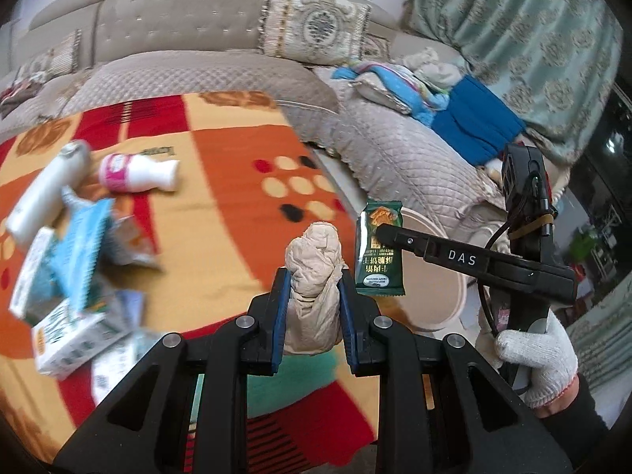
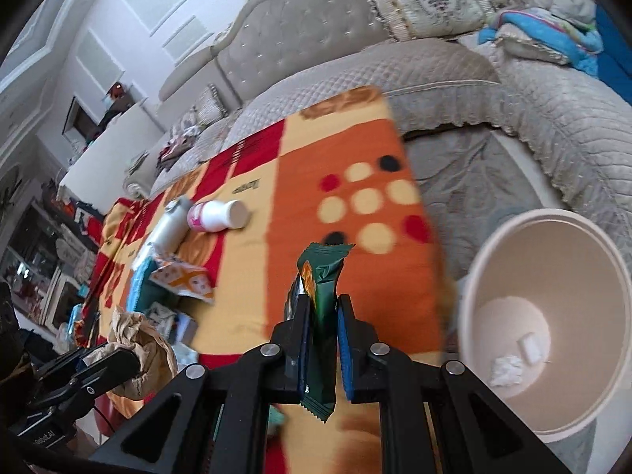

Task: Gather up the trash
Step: 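Carry the packet and glove over the white bin and open both tools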

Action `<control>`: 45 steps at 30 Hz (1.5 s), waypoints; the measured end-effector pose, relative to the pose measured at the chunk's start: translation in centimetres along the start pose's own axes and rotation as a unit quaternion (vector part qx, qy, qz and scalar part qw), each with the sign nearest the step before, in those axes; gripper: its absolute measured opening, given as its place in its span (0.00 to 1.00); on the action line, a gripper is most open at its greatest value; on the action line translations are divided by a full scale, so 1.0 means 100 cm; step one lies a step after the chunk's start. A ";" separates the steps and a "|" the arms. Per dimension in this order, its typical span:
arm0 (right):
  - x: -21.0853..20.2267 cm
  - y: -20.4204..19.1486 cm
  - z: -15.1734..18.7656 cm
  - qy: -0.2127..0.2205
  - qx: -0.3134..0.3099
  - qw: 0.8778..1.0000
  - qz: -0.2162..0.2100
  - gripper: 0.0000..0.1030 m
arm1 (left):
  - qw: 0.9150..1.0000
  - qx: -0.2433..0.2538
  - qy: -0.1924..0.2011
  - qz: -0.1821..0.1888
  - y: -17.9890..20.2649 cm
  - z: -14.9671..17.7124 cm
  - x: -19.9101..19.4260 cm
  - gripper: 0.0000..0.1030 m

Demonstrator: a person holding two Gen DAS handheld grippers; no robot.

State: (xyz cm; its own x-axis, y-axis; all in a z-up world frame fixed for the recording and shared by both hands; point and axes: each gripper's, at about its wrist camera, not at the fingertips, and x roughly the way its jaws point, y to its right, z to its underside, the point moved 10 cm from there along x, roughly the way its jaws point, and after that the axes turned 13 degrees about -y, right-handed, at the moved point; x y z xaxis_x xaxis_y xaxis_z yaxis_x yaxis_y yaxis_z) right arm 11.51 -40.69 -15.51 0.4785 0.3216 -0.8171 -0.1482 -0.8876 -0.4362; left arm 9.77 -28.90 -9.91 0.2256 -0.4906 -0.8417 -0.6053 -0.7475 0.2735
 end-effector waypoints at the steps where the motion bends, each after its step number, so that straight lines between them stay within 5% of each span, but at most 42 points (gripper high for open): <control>1: -0.004 0.008 0.000 0.002 0.005 1.000 0.004 0.12 | 1.000 0.005 -0.002 0.002 0.008 -0.002 0.005 0.21; 13: -0.042 0.121 0.015 0.018 0.070 0.996 0.049 0.12 | 0.998 0.052 -0.029 0.018 0.090 -0.031 0.064 0.21; 26: -0.043 0.211 0.035 0.012 0.122 0.988 0.097 0.12 | 0.997 0.033 -0.046 0.055 0.136 -0.057 0.130 0.21; 32: -0.038 0.233 0.040 0.009 0.145 0.985 0.092 0.18 | 0.996 0.017 -0.054 0.062 0.138 -0.058 0.153 0.49; 33: -0.038 0.237 0.041 0.008 0.150 0.984 0.092 0.30 | 0.996 0.015 -0.056 0.061 0.136 -0.057 0.155 0.51; 35: -0.036 0.240 0.044 0.008 0.155 0.983 0.095 0.37 | 0.996 0.013 -0.059 0.059 0.133 -0.055 0.156 0.51; 45: -0.029 0.223 0.049 -0.004 0.119 0.987 0.108 0.37 | 0.997 0.020 -0.055 0.040 0.126 -0.050 0.146 0.51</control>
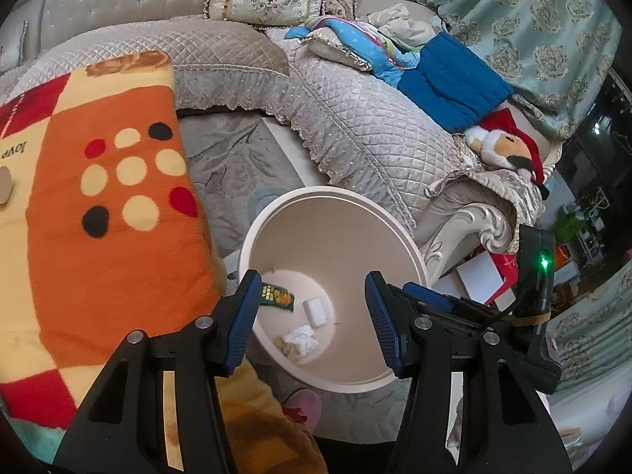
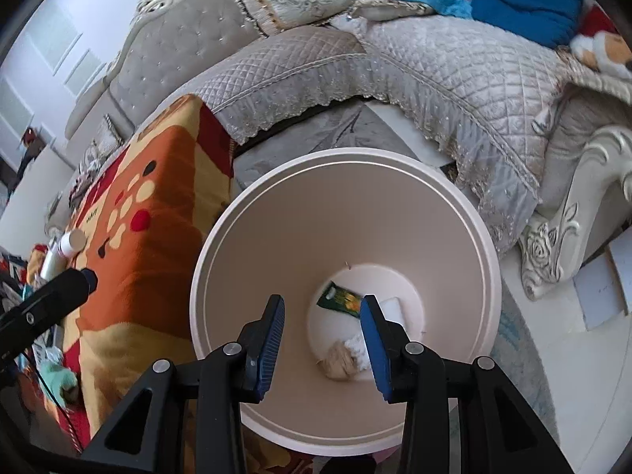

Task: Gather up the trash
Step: 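Move both tools back over the blanket toward the remaining trash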

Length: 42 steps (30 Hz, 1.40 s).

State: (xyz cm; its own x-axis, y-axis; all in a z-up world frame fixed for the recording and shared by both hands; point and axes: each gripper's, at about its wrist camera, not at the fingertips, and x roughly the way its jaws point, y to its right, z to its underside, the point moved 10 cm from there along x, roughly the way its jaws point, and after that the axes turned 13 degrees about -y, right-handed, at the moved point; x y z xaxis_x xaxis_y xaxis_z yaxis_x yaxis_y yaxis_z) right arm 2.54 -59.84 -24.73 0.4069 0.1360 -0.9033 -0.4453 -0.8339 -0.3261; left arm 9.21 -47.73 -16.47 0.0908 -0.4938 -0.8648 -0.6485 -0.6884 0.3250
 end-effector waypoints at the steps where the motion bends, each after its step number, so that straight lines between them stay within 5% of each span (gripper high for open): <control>1: -0.002 -0.003 0.001 0.002 -0.006 1.000 0.005 0.37 | 1.000 -0.001 0.001 -0.003 -0.002 0.001 -0.001 0.51; 22: -0.020 -0.054 0.015 0.024 -0.040 0.998 0.033 0.38 | 0.996 -0.043 0.029 -0.070 -0.061 0.024 -0.043 0.51; 34: -0.032 -0.124 0.028 0.032 -0.092 0.995 0.020 0.44 | 0.991 -0.075 0.050 -0.094 -0.112 0.048 -0.084 0.51; 39: -0.029 -0.158 0.033 0.033 -0.120 0.992 0.014 0.58 | 0.989 -0.091 0.052 -0.108 -0.141 0.064 -0.101 0.51; 42: -0.026 -0.179 0.038 0.030 -0.136 0.990 0.006 0.58 | 0.987 -0.104 0.052 -0.108 -0.156 0.074 -0.111 0.51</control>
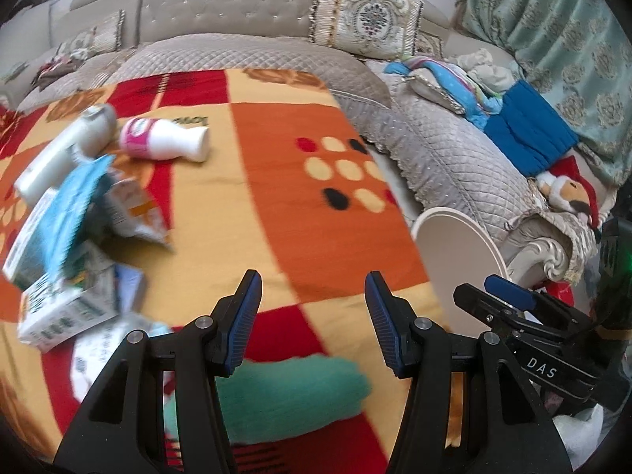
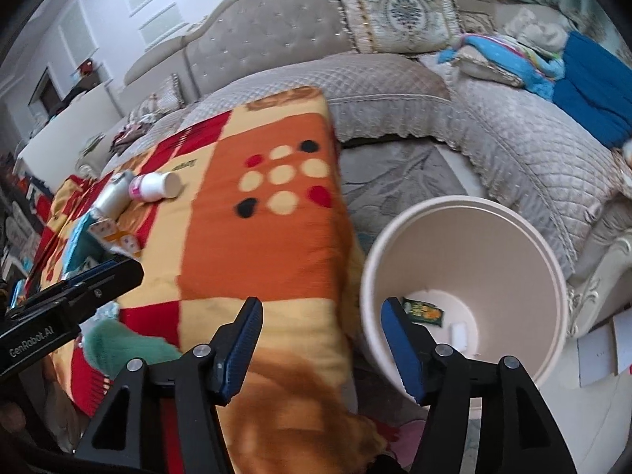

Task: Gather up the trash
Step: 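Move both tools back over the blanket toward the remaining trash, then grasp the white QR-code box with the left tool while the right tool grasps the clear plastic wrapper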

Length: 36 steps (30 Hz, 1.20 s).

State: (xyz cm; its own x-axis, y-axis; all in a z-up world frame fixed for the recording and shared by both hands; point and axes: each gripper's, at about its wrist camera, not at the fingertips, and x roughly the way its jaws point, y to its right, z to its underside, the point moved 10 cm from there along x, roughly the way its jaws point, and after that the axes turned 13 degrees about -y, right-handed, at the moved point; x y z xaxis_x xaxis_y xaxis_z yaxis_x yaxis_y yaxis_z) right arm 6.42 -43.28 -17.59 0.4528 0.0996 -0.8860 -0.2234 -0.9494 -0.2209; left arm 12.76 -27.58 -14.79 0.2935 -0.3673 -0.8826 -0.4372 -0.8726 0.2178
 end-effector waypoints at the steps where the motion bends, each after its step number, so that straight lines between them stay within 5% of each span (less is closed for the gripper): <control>1: 0.001 -0.005 0.000 -0.001 -0.004 1.000 -0.003 0.59 | 1.000 -0.005 0.000 0.000 -0.007 0.002 -0.003 0.51; 13: 0.023 -0.110 0.009 -0.045 -0.081 0.993 -0.067 0.60 | 0.999 -0.048 0.012 -0.020 -0.122 0.034 -0.058 0.51; 20: 0.036 -0.159 0.023 -0.081 -0.113 0.984 -0.113 0.61 | 0.999 -0.031 0.010 -0.028 -0.171 0.053 -0.070 0.52; 36: 0.044 -0.200 0.018 -0.095 -0.152 0.978 -0.102 0.61 | 0.999 0.008 -0.053 -0.009 -0.154 0.079 -0.024 0.52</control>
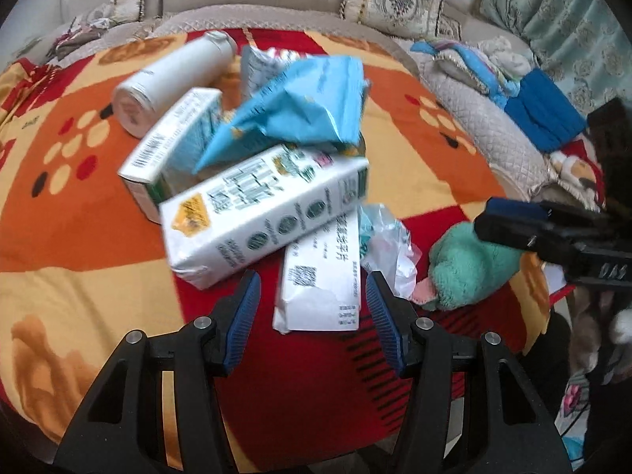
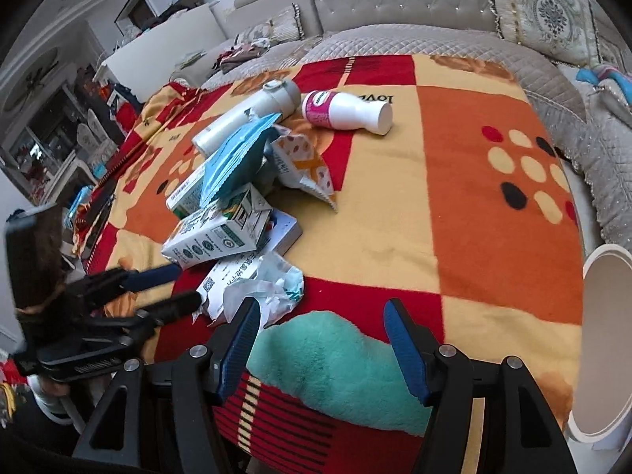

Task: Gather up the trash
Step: 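Grasp the white QR-code box with the left tool while the right tool grasps the clear plastic wrapper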

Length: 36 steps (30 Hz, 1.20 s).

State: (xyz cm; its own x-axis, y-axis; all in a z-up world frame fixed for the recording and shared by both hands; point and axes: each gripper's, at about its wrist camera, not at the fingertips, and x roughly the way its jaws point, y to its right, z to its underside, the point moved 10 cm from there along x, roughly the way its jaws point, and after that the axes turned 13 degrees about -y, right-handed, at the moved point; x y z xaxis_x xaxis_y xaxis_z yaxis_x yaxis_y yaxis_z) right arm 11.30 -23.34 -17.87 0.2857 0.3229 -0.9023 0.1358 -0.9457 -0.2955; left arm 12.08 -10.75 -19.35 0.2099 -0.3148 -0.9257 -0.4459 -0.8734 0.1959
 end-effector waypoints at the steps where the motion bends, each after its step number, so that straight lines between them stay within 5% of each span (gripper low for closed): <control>1: -0.001 0.004 0.002 0.000 0.005 1.000 0.001 0.61 | 1.000 0.007 -0.005 -0.006 0.003 0.001 0.004 0.52; 8: 0.003 0.024 0.012 -0.012 0.037 0.999 -0.014 0.62 | 0.999 -0.001 -0.015 -0.038 0.003 -0.020 0.031 0.52; 12: -0.001 0.021 0.014 -0.010 0.029 0.999 -0.013 0.62 | 1.000 -0.007 -0.012 -0.022 0.001 -0.028 0.031 0.44; 25: 0.032 -0.025 -0.009 -0.047 -0.040 0.998 -0.006 0.62 | 0.998 0.041 -0.054 -0.004 -0.022 0.045 0.000 0.45; 32: 0.070 -0.033 -0.033 -0.076 -0.043 0.996 0.010 0.62 | 0.999 -0.021 -0.023 0.025 -0.053 0.008 -0.008 0.46; 34: 0.079 -0.030 -0.034 -0.083 -0.042 0.995 0.025 0.56 | 0.998 -0.034 -0.032 0.035 -0.056 -0.002 -0.001 0.46; 36: 0.078 -0.033 -0.037 -0.071 -0.057 0.995 0.025 0.35 | 0.998 -0.026 -0.039 0.032 -0.052 -0.009 0.003 0.46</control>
State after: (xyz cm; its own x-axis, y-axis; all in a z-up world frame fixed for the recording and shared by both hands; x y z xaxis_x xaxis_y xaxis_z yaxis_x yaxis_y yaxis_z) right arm 16.63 -17.59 -22.74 0.1583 0.2588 -0.9529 0.2340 -0.9474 -0.2184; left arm 15.24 -6.66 -20.35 0.1136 -0.3425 -0.9326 -0.4095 -0.8714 0.2701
